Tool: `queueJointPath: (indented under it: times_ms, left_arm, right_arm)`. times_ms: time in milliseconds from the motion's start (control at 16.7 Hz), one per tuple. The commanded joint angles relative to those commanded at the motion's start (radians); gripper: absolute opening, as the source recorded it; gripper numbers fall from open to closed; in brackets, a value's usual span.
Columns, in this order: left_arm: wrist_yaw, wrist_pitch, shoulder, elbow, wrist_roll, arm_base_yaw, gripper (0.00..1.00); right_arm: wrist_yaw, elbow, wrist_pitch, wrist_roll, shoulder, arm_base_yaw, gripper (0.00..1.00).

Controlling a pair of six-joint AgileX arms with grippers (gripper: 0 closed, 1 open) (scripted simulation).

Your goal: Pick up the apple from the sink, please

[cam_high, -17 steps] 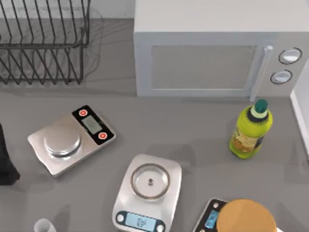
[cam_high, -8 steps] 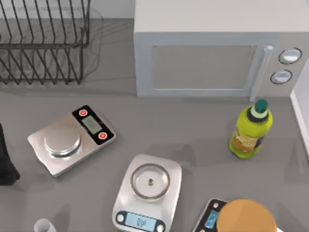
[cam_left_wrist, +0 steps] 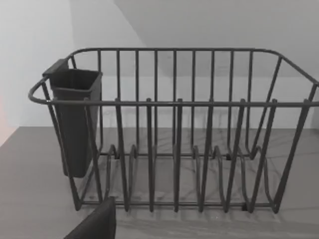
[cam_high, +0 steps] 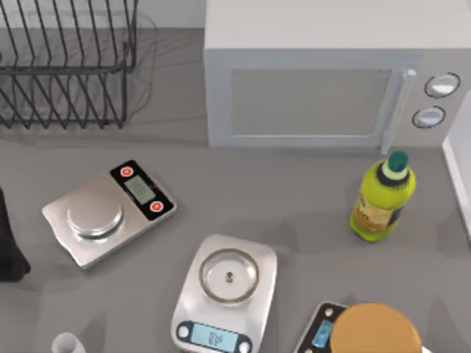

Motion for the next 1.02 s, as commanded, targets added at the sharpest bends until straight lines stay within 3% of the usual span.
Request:
queueJointPath:
  times_ms: [660,1020]
  left_arm:
    - [0.0,0.0,0.0,0.0,0.0,0.0,1.0]
    - [0.0,0.0,0.0,0.0,0.0,0.0,1.0]
  right_arm:
    - [0.001,0.758,-0.534,-0.158,1.091,-0.167,1.0]
    - [0.001,1.021,-0.719,-0.214,1.477,-0.226,1.0]
